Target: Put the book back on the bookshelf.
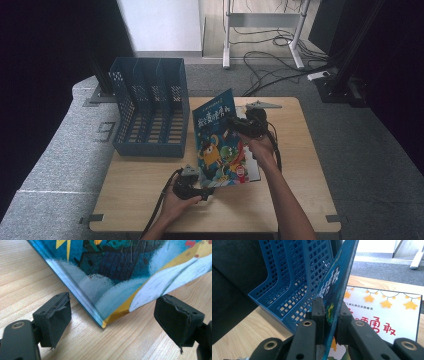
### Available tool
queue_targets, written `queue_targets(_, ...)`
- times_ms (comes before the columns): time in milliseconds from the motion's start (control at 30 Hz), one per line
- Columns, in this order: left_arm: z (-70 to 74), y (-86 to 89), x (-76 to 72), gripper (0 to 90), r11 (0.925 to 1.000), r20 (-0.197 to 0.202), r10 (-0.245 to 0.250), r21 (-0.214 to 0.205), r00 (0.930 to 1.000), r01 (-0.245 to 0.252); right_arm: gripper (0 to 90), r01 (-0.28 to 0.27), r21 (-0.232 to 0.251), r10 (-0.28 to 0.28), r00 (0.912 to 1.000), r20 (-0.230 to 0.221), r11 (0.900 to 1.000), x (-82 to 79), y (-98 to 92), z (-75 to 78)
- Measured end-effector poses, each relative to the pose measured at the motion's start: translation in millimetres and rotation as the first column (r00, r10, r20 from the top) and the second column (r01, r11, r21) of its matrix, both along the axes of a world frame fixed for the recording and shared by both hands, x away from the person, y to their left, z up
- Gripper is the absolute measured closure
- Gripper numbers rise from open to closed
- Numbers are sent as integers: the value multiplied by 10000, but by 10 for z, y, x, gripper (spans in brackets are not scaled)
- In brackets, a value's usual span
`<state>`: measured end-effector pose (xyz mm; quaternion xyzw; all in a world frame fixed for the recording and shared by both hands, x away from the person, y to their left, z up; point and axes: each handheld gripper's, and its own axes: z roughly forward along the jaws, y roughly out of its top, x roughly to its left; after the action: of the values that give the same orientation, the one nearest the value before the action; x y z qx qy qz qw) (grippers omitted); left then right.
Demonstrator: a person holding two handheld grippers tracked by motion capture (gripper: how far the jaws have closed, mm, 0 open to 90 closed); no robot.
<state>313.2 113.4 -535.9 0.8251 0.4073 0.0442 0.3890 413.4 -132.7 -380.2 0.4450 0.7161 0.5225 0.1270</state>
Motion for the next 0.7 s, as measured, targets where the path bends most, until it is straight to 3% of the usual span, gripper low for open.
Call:
queue_targets(133,15,-17,49,143,9998,63,216,36,9997,-216,803,46,-36,-45,9997,229,10000,1,-6,21)
queue_targets(267,24,-29,109,153,9985,102,542,-58,9985,-541,805,208,-71,-203,9971,733,9998,-5,-16,55)
queue_targets(700,-1,-95,71,156,9998,98,187,-61,9998,-186,805,109,189,-128,9941,1077,9998,-45,-77,27)
